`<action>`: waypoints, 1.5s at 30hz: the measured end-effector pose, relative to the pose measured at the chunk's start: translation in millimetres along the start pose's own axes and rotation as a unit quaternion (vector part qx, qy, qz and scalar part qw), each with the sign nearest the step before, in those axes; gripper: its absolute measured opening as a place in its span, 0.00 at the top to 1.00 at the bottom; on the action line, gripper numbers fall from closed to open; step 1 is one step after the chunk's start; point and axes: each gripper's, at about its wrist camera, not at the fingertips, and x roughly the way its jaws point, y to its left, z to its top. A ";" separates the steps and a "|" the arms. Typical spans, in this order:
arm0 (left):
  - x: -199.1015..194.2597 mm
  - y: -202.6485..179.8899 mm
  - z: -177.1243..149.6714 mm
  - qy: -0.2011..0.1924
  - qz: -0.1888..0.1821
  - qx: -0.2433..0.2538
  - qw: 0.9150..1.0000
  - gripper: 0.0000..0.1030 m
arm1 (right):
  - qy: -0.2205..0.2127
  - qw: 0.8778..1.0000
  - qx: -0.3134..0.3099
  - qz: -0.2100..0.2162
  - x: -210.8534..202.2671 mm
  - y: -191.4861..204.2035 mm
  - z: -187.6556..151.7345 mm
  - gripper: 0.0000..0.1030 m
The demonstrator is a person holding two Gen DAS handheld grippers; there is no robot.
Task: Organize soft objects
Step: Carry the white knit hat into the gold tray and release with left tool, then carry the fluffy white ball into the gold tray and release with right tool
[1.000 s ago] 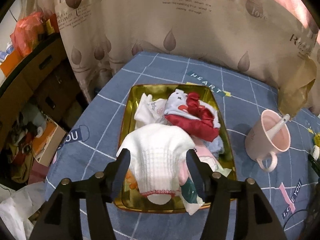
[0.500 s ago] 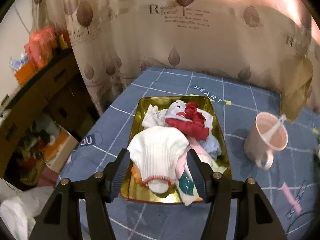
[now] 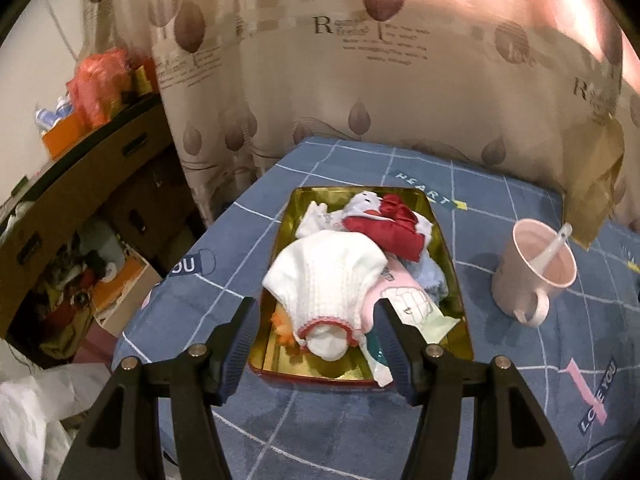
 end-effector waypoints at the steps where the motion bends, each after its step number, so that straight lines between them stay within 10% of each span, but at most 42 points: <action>1: -0.1 3.0 0.3 -0.001 0.000 -0.007 1.000 0.41 | -0.004 1.000 -0.004 0.011 -5.1 9.4 5.3 0.54; 26: 4.3 60.4 0.4 0.009 0.046 -0.095 0.994 0.41 | -0.039 0.957 -0.189 0.219 -46.9 271.2 55.2 0.54; 45: 5.7 80.9 1.6 0.015 0.056 -0.123 0.991 0.41 | 0.022 0.940 -0.225 0.255 7.2 361.4 48.5 0.54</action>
